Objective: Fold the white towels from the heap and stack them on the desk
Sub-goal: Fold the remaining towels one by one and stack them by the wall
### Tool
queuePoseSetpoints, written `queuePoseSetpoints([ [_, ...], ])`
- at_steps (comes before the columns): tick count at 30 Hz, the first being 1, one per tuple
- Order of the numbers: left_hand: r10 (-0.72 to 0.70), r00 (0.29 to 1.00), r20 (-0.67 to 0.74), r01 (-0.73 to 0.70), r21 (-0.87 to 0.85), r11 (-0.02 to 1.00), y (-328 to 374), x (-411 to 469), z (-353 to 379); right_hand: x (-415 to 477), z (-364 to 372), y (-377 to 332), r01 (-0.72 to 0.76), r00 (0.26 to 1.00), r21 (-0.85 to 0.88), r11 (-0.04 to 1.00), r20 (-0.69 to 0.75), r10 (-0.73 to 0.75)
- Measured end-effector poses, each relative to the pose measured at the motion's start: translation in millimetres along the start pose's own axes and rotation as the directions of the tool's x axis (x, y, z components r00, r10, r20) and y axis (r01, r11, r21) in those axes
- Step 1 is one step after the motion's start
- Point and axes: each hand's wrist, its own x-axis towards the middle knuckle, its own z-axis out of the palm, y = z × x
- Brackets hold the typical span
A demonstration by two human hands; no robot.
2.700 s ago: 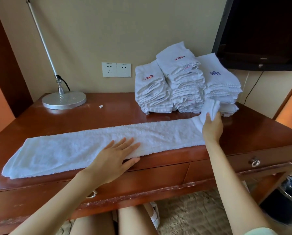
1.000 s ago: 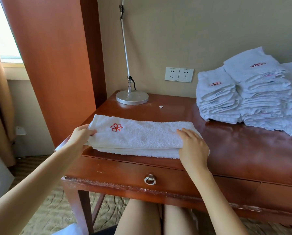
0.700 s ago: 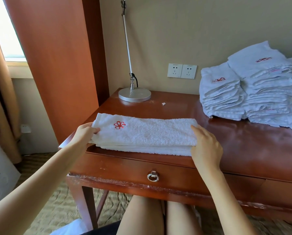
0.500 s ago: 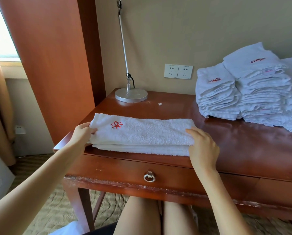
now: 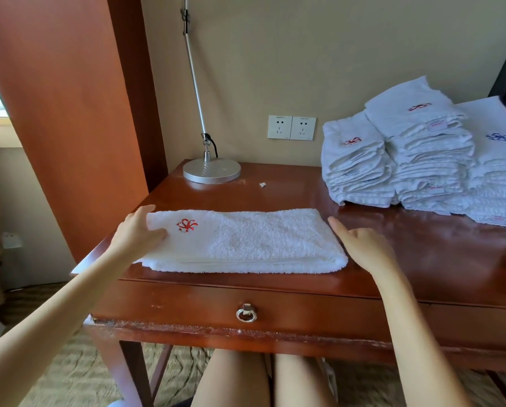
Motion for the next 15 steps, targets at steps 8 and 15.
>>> queuePoseSetpoints([
  [8,0.400,0.880,0.256,-0.432,0.081,0.898,75.8,-4.9,54.4,-10.2,25.3,-13.4,0.077,0.994,0.285,0.955,0.052,-0.095],
  [15,0.512,0.715,0.477,-0.486,-0.189,0.854,146.7,8.1,76.0,-2.3,-15.9,-23.9,0.304,0.949,0.493,0.815,-0.081,-0.305],
])
